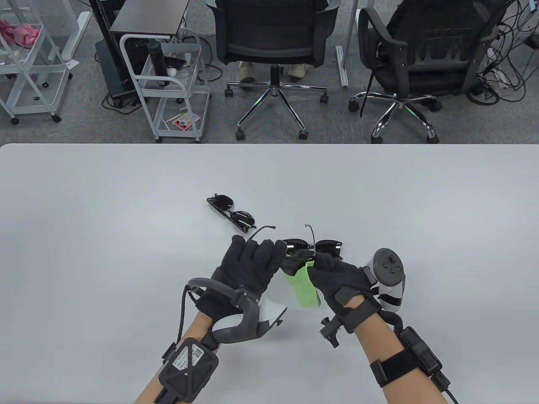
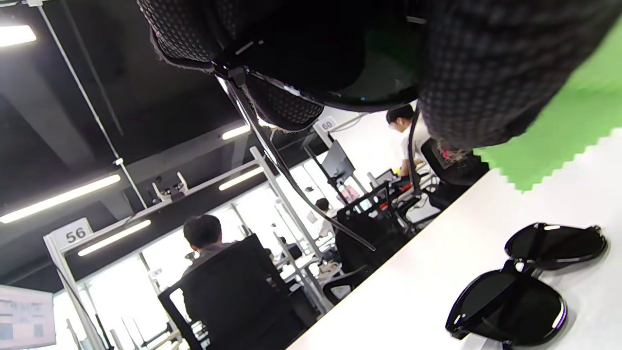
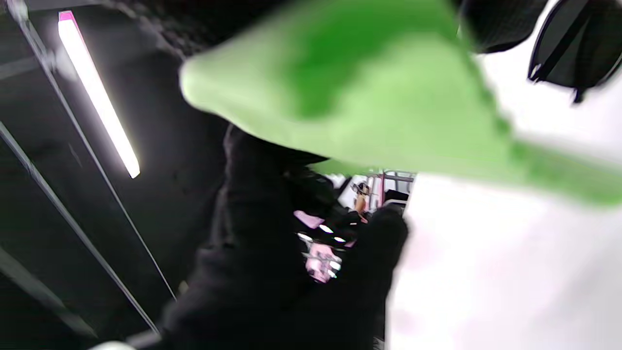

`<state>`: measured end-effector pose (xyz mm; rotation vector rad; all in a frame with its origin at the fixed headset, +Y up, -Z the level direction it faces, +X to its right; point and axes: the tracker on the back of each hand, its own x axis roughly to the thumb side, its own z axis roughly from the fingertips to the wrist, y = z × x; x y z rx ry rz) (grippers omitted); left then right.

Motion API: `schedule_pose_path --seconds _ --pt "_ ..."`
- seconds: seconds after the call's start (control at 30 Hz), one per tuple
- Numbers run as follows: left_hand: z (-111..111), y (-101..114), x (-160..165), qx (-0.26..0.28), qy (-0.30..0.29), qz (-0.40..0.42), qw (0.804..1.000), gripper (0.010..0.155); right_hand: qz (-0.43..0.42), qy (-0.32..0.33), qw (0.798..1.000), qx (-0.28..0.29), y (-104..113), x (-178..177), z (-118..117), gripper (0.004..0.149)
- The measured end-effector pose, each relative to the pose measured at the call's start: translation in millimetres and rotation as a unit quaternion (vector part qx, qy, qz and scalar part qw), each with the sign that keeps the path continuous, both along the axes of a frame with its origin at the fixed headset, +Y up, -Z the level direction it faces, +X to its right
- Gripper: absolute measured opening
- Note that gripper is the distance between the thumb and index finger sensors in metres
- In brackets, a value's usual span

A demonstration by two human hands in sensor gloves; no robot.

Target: Dust sunglasses

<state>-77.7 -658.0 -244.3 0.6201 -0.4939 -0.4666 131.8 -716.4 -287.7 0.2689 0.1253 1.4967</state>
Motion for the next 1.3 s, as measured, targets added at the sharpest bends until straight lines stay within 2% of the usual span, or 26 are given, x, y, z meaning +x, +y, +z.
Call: schedule_pose_path --seconds 0.1,0.2,0.3,0.37,0.47,0.57,0.73,0.8,0.9,1.0,1.17,1.2,1.3 --pt "2 0 4 -0.004 -0.002 0.010 1.000 0.097 -0.006 -0.073 0.997 0.000 4 -7 5 0.041" --pt "1 3 0 -0.020 -0.007 0.040 0.999 0.098 0.018 -0.100 0.994 0.046 11 -5 6 0.039" --pt "-1 11 -6 -0.054 -0.007 0.110 0.992 0.098 0.011 -0.096 0.992 0.078 19 0 4 0.042" --pt "-6 13 -11 -0.070 0.009 0.126 0.990 0.098 0.009 -0.097 0.992 0.081 20 3 4 0.043" --pt "-10 11 -18 -0.071 0.018 0.124 0.990 0.097 0.005 -0.060 0.996 0.067 16 1 3 0.044" --pt "-6 11 -17 -0.049 0.009 0.107 0.993 0.096 -0.010 -0.046 0.998 0.049 12 -3 2 0.044" --pt "1 4 3 -0.025 -0.006 0.057 0.998 0.094 -0.028 -0.087 0.996 0.006 1 -2 -4 0.042" --pt "3 4 8 -0.014 -0.011 0.041 0.999 0.094 -0.015 -0.104 0.994 0.020 3 2 -4 0.041" --pt "5 10 9 -0.020 -0.019 0.071 0.997 0.096 -0.023 -0.136 0.988 0.073 16 9 -2 0.041" --pt "3 13 4 -0.037 -0.006 0.084 0.996 0.098 -0.020 -0.120 0.989 0.085 21 11 -2 0.043" --pt "-2 10 -9 -0.059 0.004 0.088 0.994 0.100 -0.041 -0.026 0.998 0.050 14 0 -2 0.043" --pt "0 9 -9 -0.054 0.004 0.082 0.995 0.099 -0.042 -0.020 0.998 0.038 12 -2 -1 0.044" --pt "5 7 -4 -0.042 -0.007 0.054 0.998 0.098 -0.052 -0.064 0.997 -0.005 8 -6 4 0.043"
